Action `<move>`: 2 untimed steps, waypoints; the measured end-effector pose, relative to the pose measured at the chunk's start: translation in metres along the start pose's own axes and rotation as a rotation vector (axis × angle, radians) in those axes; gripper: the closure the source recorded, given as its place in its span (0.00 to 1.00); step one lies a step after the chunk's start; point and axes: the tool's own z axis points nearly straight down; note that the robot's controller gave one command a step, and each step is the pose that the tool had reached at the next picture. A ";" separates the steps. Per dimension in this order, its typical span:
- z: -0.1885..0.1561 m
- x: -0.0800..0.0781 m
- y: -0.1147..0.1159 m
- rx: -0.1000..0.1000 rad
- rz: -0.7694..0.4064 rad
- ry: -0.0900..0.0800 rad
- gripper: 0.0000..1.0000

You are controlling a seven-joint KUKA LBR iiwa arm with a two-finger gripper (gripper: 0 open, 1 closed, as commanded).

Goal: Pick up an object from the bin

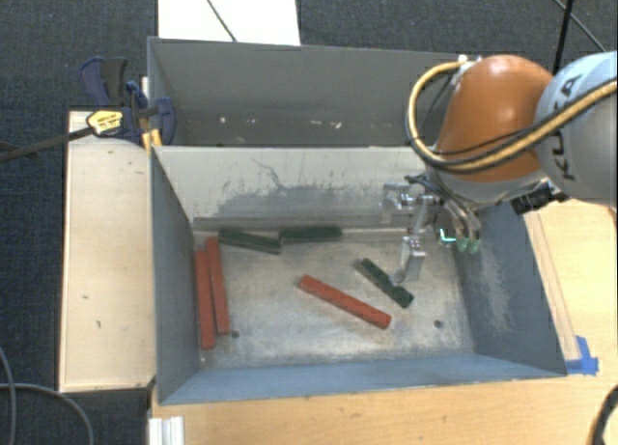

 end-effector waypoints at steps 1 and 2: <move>0.119 -0.008 -0.021 0.000 0.074 -0.001 0.00; 0.115 -0.010 -0.021 0.000 0.073 -0.007 1.00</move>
Offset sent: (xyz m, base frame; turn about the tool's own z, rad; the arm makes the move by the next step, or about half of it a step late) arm 0.0083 -0.0213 -0.1152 0.0755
